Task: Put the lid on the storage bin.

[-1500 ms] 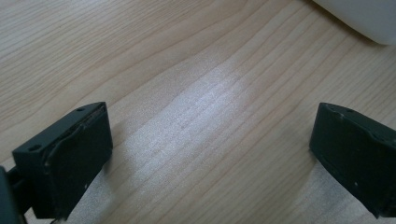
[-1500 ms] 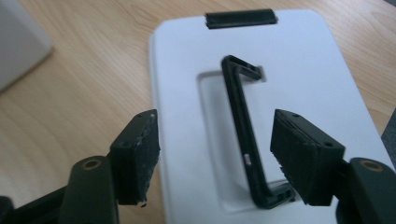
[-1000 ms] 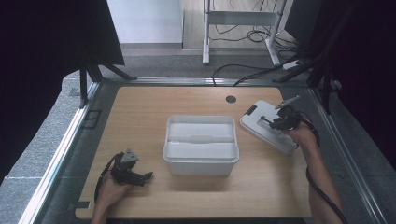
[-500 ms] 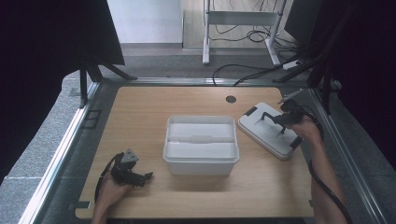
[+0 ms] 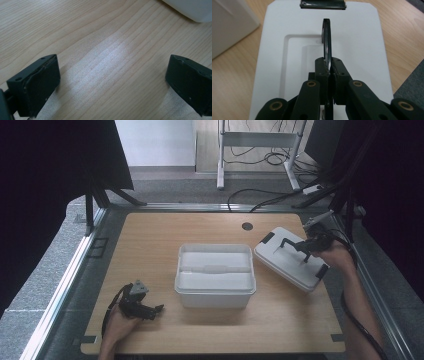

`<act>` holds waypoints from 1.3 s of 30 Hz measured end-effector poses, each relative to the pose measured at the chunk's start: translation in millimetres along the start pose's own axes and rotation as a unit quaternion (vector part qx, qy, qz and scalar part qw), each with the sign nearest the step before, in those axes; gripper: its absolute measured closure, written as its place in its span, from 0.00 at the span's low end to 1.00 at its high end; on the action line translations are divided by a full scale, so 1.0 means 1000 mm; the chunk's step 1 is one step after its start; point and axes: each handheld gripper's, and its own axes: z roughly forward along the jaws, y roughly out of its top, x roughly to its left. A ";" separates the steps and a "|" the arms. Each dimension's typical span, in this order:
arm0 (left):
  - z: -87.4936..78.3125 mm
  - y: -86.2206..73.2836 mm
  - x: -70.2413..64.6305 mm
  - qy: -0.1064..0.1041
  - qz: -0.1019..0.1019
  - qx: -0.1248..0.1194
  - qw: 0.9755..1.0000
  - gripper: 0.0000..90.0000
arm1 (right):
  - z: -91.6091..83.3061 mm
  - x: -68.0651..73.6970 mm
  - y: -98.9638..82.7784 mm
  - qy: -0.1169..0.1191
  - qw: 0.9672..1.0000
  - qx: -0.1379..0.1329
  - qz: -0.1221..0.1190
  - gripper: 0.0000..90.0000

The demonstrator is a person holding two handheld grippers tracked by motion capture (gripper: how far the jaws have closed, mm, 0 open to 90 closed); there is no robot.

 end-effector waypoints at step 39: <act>0.000 0.000 0.000 0.002 -0.001 -0.001 1.000 0.00 | -0.110 0.081 0.069 0.101 0.975 -0.048 -0.190 0.94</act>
